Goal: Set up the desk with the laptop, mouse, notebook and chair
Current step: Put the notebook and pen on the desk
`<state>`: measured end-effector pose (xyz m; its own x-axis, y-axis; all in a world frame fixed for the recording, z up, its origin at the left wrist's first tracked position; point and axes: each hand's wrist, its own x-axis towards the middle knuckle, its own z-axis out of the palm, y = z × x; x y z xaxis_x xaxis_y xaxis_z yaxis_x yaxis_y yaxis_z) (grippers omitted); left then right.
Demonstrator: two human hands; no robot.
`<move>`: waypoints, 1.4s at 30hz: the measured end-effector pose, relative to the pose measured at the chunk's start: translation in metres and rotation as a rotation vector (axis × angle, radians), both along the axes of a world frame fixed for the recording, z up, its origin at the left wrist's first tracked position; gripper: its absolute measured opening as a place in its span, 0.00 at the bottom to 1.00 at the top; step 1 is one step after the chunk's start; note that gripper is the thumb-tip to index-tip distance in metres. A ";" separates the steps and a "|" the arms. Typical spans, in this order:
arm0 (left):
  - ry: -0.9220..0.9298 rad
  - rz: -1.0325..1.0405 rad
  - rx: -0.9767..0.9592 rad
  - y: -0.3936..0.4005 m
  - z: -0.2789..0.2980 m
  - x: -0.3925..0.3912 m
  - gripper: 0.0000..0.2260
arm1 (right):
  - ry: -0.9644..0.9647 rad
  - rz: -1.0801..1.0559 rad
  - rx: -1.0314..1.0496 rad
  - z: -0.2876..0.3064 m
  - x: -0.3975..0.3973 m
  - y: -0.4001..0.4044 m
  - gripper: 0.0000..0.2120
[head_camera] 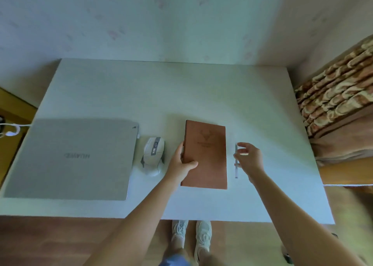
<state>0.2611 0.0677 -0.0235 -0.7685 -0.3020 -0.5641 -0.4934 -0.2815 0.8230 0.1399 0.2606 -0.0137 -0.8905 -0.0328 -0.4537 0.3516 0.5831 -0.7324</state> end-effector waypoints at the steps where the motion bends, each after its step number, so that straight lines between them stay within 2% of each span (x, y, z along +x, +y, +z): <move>1: 0.001 -0.019 -0.071 0.001 -0.001 -0.002 0.30 | 0.015 0.011 0.029 -0.004 -0.001 0.000 0.18; 5: -0.021 0.012 -0.377 0.001 -0.009 -0.007 0.20 | 0.073 0.033 0.130 -0.012 -0.003 0.002 0.15; 10: -0.097 0.045 -0.492 0.001 -0.015 -0.008 0.27 | 0.151 0.107 0.246 -0.015 -0.001 0.003 0.14; 15: -0.180 -0.074 -0.628 0.002 -0.016 -0.008 0.31 | 0.133 0.186 0.261 -0.003 -0.002 0.007 0.16; 20: -0.285 -0.420 -0.981 0.011 0.018 -0.009 0.33 | 0.291 0.319 0.315 0.028 0.008 0.015 0.19; 25: -0.294 -0.544 -1.049 0.014 0.048 0.001 0.22 | 0.392 0.400 0.325 0.061 0.024 0.029 0.20; 29: -0.198 -0.523 -1.108 0.026 0.073 0.015 0.15 | 0.476 0.403 0.332 0.087 0.050 0.044 0.20; 33: -0.038 -0.507 -1.257 0.040 0.100 0.028 0.15 | 0.564 0.358 0.371 0.113 0.082 0.060 0.19; 38: 0.186 -0.559 -1.303 0.054 0.127 0.038 0.15 | 0.653 0.244 0.432 0.142 0.129 0.074 0.19; 42: 0.396 -0.650 -1.388 0.069 0.150 0.052 0.14 | 0.644 0.134 0.481 0.157 0.175 0.085 0.19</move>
